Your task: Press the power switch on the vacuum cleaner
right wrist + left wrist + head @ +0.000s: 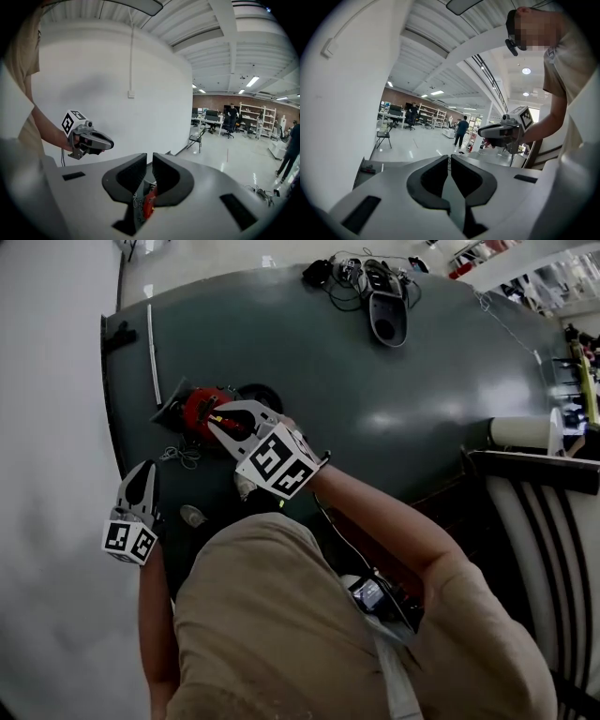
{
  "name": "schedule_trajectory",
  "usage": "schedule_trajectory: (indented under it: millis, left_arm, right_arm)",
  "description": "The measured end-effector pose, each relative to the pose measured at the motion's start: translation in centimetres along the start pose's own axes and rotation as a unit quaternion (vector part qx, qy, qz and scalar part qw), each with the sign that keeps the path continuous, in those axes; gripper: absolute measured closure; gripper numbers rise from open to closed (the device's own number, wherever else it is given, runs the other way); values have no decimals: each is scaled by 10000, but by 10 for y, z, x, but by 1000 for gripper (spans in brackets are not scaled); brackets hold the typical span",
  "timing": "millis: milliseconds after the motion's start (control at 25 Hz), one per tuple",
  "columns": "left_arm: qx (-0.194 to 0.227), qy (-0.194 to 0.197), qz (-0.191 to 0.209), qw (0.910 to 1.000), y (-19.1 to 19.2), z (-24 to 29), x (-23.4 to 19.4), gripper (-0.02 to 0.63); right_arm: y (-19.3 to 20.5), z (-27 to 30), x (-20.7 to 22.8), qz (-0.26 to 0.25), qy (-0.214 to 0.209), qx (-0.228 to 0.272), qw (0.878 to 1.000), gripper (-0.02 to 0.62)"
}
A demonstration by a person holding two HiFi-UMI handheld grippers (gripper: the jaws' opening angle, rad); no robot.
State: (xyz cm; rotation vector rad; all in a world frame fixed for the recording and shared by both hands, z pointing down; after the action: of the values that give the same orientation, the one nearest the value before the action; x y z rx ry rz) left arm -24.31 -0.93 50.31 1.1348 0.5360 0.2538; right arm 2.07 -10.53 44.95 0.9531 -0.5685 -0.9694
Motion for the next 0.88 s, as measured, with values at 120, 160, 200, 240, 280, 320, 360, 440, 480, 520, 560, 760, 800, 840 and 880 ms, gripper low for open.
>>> schedule_trajectory:
  millis: [120,160,200,240,280,320,360,440,480,520,560,760,800,840,880]
  left_arm:
    - [-52,-10,-31,10000,-3,3,1,598]
    - [-75,-4,-35,10000,-3,4,1,598]
    - [-79,16,-28,10000,-2,6,0,598]
    - [-73,43,-14,10000,0,8,-1,598]
    - [-72,61,-4,10000,2,10,-2,598]
    - [-79,66,-4,9999,3,11,-2,598]
    - [-92,59,-13,9999,4,12,-3,598]
    - [-120,34,-58,9999,9,14,-5,598]
    - [-136,28,-99,9999,12,15,-8,598]
    - [-151,29,-154,9998,17,17,-10,597]
    - [-167,31,-220,9996,21,19,-12,597]
    - [-232,-84,-369,9990,32,23,-26,597]
    - [-242,-123,-346,9990,30,23,-28,597]
    - [-247,-153,-322,9991,28,25,-29,597]
    - [-246,-172,-303,9991,27,26,-31,596]
  right_arm:
    - [3,1,-1,54,24,51,10000,572]
    - [4,3,-3,73,21,55,10000,572]
    - [6,4,-4,90,15,52,9999,572]
    - [8,5,-4,107,8,50,9999,572]
    - [9,7,-5,127,-4,55,9999,572]
    - [10,9,-5,151,-24,74,9999,572]
    - [11,11,-6,178,-53,106,9998,564]
    - [13,17,-7,232,-111,162,9995,538]
    - [14,20,-7,245,-115,176,9995,526]
    - [15,21,-7,251,-90,180,9995,520]
    - [18,23,-7,260,-40,178,9995,518]
    - [38,34,-3,451,313,269,9981,517]
    - [40,36,-2,490,368,278,9977,517]
    - [41,39,-1,516,407,284,9974,517]
    - [42,41,0,529,434,288,9972,517]
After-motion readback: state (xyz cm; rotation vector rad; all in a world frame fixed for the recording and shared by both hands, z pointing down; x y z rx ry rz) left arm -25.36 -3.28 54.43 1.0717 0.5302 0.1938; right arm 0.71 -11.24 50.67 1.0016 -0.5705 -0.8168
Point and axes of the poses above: the fingertips, and each gripper's own axes: z forward along the fingers, x to its right, y out of its underside, the point moved 10 cm from there along -z, backward along the fingers, and after that the axes turned 3 degrees about -x, right-handed, at the moved point
